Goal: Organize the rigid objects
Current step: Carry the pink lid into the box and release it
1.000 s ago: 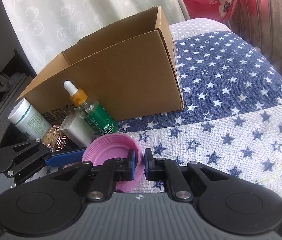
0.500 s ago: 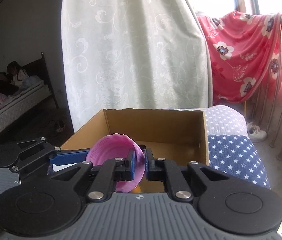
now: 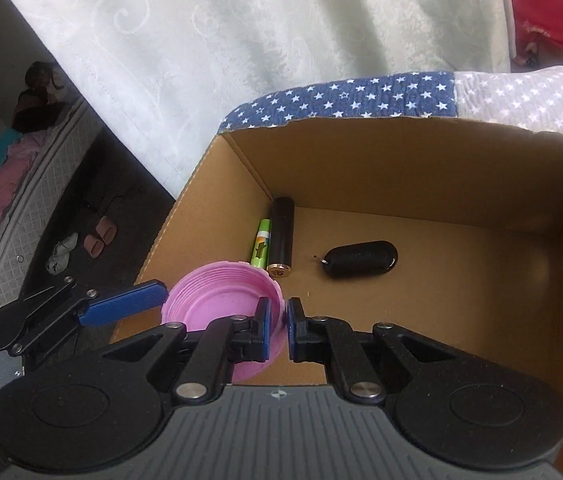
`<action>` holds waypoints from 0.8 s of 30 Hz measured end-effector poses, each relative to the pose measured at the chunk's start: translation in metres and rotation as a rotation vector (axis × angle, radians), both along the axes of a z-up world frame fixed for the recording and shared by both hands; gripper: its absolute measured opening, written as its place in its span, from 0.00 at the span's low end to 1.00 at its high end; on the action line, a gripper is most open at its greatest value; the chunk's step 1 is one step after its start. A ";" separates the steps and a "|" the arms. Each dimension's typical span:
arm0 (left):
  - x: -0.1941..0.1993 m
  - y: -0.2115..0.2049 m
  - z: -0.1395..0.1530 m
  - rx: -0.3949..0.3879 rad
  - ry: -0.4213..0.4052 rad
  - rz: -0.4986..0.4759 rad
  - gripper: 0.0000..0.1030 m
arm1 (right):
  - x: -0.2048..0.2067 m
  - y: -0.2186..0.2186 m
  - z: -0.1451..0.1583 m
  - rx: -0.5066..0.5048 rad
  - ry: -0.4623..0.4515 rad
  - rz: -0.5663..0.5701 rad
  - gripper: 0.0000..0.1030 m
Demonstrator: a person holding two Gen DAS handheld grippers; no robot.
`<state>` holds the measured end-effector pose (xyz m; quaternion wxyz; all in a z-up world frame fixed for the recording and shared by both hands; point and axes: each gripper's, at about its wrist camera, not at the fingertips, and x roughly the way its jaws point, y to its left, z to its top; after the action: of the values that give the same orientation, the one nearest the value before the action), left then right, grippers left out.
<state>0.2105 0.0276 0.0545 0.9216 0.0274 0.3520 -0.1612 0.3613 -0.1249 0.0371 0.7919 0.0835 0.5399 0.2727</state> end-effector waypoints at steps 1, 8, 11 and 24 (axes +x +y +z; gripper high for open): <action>0.000 0.003 0.000 -0.005 -0.002 0.008 0.67 | 0.004 0.003 -0.006 -0.014 0.020 -0.001 0.09; -0.012 0.031 0.014 -0.031 -0.061 0.062 0.70 | 0.009 0.021 -0.029 -0.090 0.096 0.014 0.09; -0.018 0.034 0.020 -0.052 -0.081 0.063 0.71 | 0.008 0.028 -0.032 -0.096 0.126 0.025 0.12; -0.073 0.043 0.045 -0.120 -0.199 0.070 0.90 | -0.066 -0.035 0.052 0.115 -0.055 -0.023 0.42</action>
<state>0.1380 0.0702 0.0991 0.9570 -0.0245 0.2493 -0.1461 0.2952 -0.1595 0.0889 0.8035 0.1272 0.5003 0.2965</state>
